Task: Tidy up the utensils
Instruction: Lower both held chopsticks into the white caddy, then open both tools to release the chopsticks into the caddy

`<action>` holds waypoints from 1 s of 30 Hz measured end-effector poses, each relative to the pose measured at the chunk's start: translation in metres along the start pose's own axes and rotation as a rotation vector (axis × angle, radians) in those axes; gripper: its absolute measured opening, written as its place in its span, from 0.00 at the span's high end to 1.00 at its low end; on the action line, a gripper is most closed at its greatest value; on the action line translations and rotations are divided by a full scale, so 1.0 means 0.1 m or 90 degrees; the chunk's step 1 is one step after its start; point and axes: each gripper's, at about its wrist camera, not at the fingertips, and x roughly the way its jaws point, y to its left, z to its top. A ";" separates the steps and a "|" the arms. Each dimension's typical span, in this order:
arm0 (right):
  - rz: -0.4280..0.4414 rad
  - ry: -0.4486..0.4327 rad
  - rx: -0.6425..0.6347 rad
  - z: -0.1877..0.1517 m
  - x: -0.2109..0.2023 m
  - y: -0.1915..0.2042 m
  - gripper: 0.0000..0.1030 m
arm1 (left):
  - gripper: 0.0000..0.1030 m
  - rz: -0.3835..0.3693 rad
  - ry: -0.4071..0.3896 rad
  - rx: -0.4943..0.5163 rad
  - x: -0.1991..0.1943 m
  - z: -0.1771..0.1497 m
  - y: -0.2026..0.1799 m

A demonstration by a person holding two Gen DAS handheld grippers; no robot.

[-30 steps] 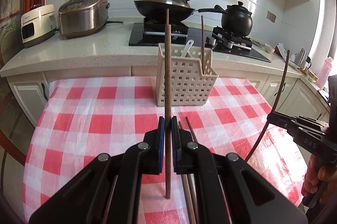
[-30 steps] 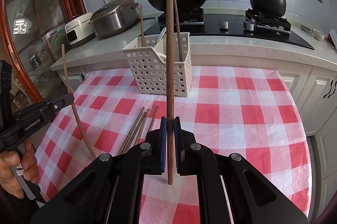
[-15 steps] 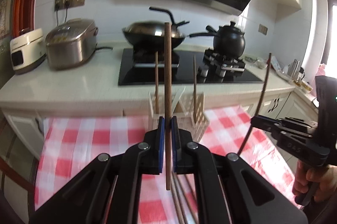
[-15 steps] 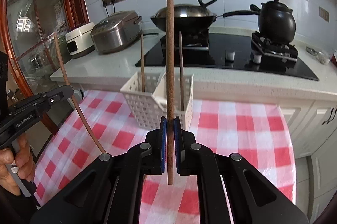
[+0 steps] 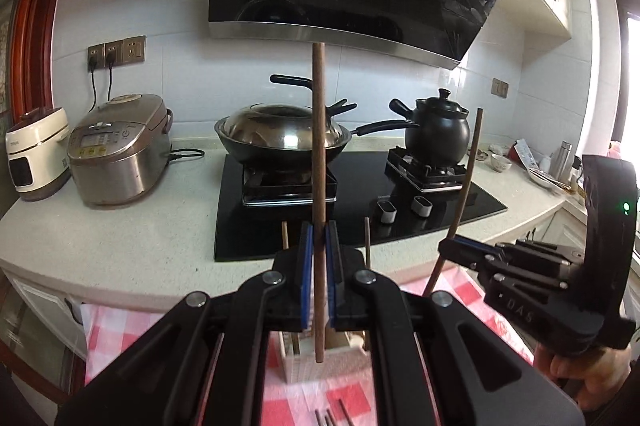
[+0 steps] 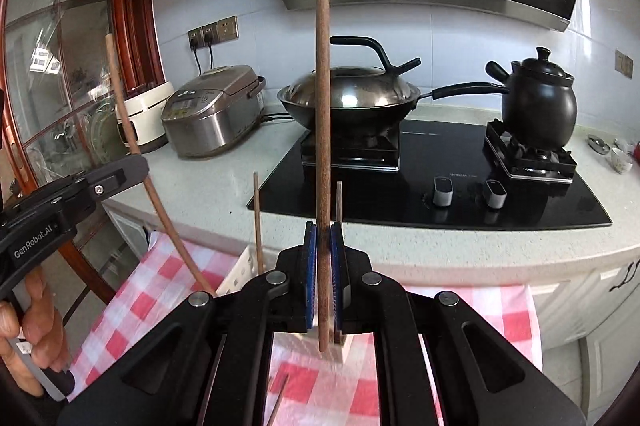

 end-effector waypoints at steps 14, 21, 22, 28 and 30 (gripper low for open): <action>0.007 0.066 0.021 -0.25 0.69 -0.13 0.92 | 0.94 0.004 0.058 -0.036 0.81 -0.31 0.12; 0.018 0.112 0.030 -0.50 0.93 -0.14 0.92 | 0.92 -0.005 0.145 -0.044 1.16 -0.62 0.14; 0.016 0.118 0.028 -0.52 0.97 -0.14 0.92 | 0.90 -0.006 0.161 -0.049 1.22 -0.66 0.15; -0.011 0.114 0.034 -0.59 0.97 -0.19 0.90 | 0.70 -0.011 0.155 -0.057 1.18 -0.72 0.20; -0.021 0.101 0.045 -0.60 0.90 -0.25 0.90 | 0.67 -0.011 0.148 -0.063 1.11 -0.73 0.22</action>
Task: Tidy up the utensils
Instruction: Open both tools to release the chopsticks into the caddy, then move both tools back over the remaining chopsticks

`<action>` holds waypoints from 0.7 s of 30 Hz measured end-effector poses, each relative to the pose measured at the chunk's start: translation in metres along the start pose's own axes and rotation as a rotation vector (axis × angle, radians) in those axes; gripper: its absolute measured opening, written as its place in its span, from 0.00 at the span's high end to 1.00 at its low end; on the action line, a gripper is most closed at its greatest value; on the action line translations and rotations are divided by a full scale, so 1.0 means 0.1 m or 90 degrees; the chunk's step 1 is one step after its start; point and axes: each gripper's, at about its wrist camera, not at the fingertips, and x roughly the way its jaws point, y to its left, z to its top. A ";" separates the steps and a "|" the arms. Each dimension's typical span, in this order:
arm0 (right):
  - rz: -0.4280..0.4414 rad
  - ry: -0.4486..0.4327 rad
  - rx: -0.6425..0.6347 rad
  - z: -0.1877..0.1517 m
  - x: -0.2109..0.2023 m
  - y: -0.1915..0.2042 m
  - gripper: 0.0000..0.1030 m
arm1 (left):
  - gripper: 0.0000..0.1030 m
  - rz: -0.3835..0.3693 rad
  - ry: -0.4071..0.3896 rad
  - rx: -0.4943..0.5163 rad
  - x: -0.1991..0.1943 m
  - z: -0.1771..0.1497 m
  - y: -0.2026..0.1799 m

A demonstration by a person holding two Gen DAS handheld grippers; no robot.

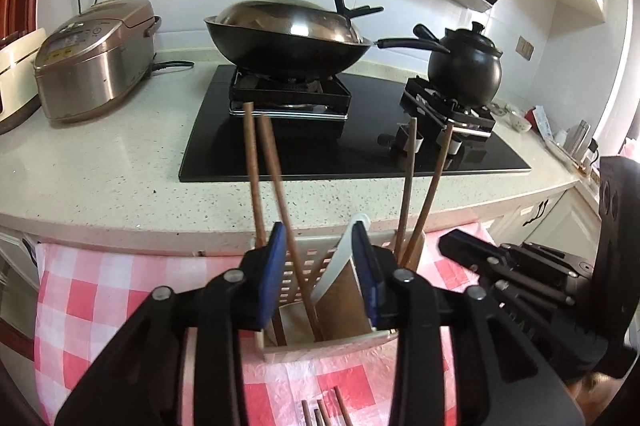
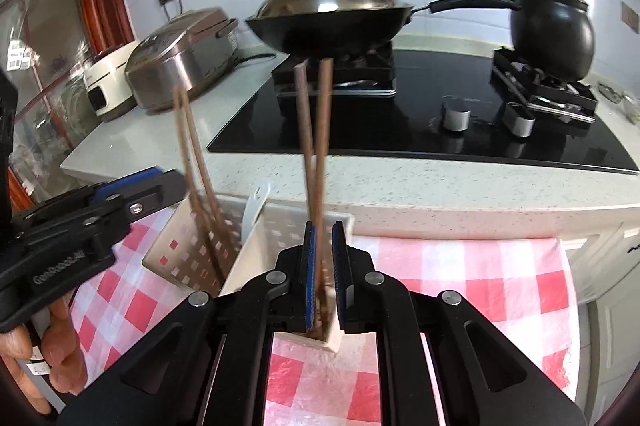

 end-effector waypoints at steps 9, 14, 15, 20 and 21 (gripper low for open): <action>-0.035 -0.043 0.040 -0.55 -0.45 -0.24 0.42 | 0.64 0.007 -0.032 -0.030 -0.57 -0.45 0.15; -0.049 0.018 0.058 -1.33 -0.47 -0.30 0.41 | 0.64 0.018 0.006 -0.027 -0.72 -1.11 0.16; -0.051 0.031 0.061 -1.47 -0.46 -0.29 0.41 | 0.64 0.020 0.023 -0.025 -0.73 -1.30 0.16; -0.053 0.085 0.060 -2.01 -0.48 -0.27 0.40 | 0.64 0.023 0.090 -0.011 -0.70 -1.97 0.15; -0.049 0.090 0.056 -2.09 -0.50 -0.25 0.39 | 0.64 0.016 0.106 -0.008 -0.69 -2.10 0.14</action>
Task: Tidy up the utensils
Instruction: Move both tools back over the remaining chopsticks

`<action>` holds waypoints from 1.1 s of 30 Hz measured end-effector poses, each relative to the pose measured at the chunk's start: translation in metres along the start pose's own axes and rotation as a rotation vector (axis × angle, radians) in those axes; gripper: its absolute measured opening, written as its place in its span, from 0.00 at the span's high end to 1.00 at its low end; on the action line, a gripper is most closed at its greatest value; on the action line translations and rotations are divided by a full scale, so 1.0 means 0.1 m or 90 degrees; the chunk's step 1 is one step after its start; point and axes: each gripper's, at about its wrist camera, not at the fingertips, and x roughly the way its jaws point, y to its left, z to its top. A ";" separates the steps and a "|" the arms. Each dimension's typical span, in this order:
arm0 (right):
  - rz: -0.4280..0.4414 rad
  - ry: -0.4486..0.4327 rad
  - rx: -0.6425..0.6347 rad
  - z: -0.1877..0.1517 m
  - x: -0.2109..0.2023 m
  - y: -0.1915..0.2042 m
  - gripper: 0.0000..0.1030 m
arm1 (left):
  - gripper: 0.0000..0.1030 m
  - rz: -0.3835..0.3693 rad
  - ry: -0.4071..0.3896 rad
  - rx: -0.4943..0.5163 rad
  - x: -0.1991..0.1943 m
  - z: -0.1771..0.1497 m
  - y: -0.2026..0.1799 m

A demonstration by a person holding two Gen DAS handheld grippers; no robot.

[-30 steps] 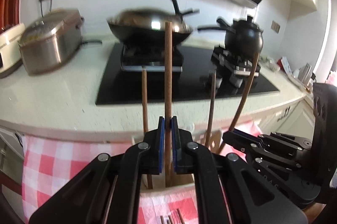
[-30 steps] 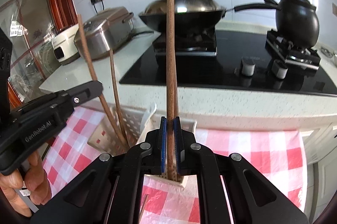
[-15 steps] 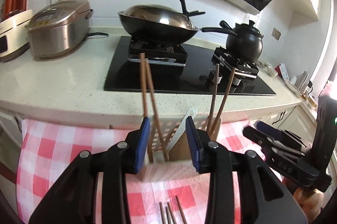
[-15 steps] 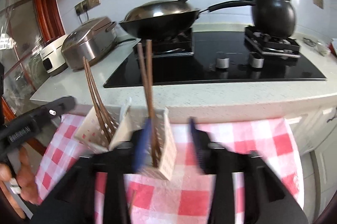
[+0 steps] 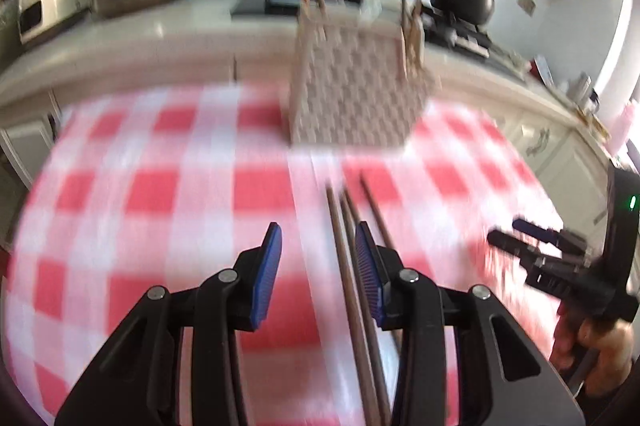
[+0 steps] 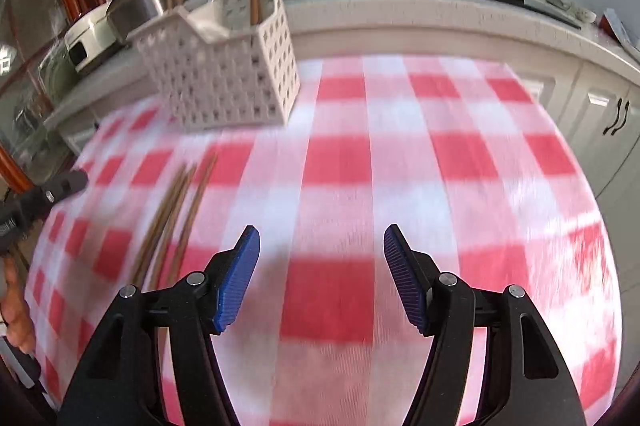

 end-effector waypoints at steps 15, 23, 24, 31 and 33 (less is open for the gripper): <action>0.024 0.016 -0.031 -0.19 -0.07 0.22 0.28 | 0.77 0.019 0.060 0.033 0.40 -0.22 -0.17; 0.029 0.024 -0.039 -0.20 -0.02 0.26 0.27 | 0.83 0.032 0.069 0.050 0.52 -0.19 -0.22; 0.029 0.025 -0.039 -0.20 -0.02 0.27 0.27 | 0.83 0.030 0.071 0.053 0.53 -0.19 -0.21; 0.042 0.031 -0.047 -0.18 0.02 0.36 0.27 | 0.91 0.045 0.078 0.073 0.50 -0.20 -0.09; 0.042 0.033 -0.052 -0.17 0.05 0.42 0.27 | 0.91 0.066 0.078 0.074 0.48 -0.21 0.01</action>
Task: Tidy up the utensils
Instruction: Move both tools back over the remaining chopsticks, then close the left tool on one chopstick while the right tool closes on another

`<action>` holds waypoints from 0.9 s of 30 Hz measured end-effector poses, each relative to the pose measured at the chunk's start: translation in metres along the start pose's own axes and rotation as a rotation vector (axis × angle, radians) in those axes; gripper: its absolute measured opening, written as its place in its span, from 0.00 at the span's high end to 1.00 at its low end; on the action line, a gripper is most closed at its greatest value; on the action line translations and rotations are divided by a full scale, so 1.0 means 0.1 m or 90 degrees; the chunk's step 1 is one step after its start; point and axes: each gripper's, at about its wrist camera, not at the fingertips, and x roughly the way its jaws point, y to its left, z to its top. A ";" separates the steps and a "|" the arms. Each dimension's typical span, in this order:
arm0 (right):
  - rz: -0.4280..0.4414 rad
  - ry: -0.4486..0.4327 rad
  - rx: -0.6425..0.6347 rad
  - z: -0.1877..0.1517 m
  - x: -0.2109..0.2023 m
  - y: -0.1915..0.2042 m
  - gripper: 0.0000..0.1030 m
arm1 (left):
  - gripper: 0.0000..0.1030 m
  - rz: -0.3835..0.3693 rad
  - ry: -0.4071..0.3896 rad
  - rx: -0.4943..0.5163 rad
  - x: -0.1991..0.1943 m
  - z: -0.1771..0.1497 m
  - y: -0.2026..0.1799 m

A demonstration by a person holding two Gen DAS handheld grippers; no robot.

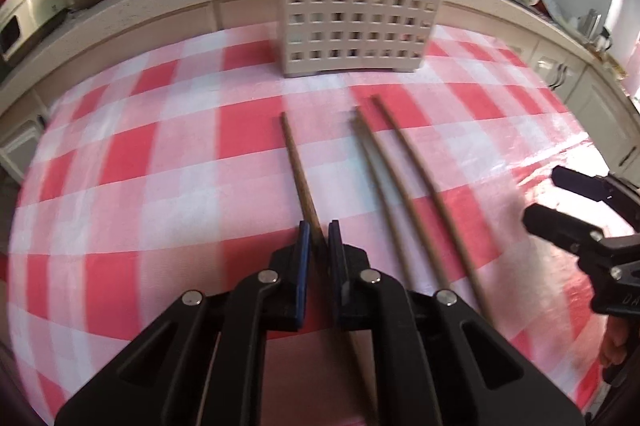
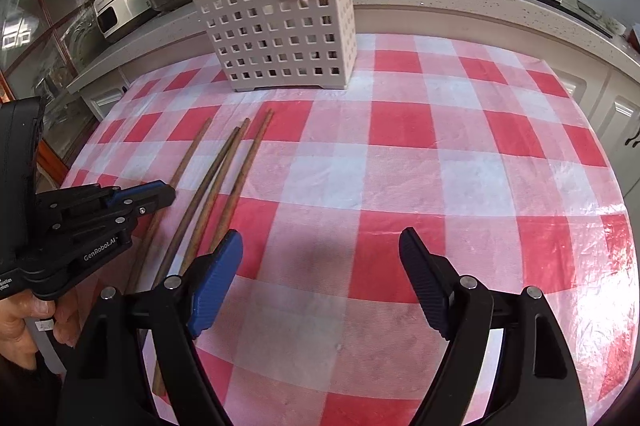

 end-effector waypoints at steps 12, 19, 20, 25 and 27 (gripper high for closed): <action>0.002 0.012 -0.028 0.15 0.25 0.50 0.28 | 0.92 0.017 -0.006 -0.068 -0.15 -0.19 0.67; 0.013 0.010 -0.044 0.22 0.24 0.74 0.52 | 0.92 0.003 -0.018 -0.076 -0.16 -0.22 0.71; 0.012 0.011 -0.048 0.23 0.26 0.78 0.53 | 0.92 0.000 -0.020 -0.079 -0.16 -0.22 0.72; -0.006 0.038 -0.058 0.25 0.40 0.85 0.68 | 0.92 -0.013 -0.027 -0.084 -0.17 -0.25 0.75; -0.016 0.044 -0.061 0.24 0.45 0.87 0.70 | 0.91 -0.019 -0.029 -0.086 -0.17 -0.26 0.76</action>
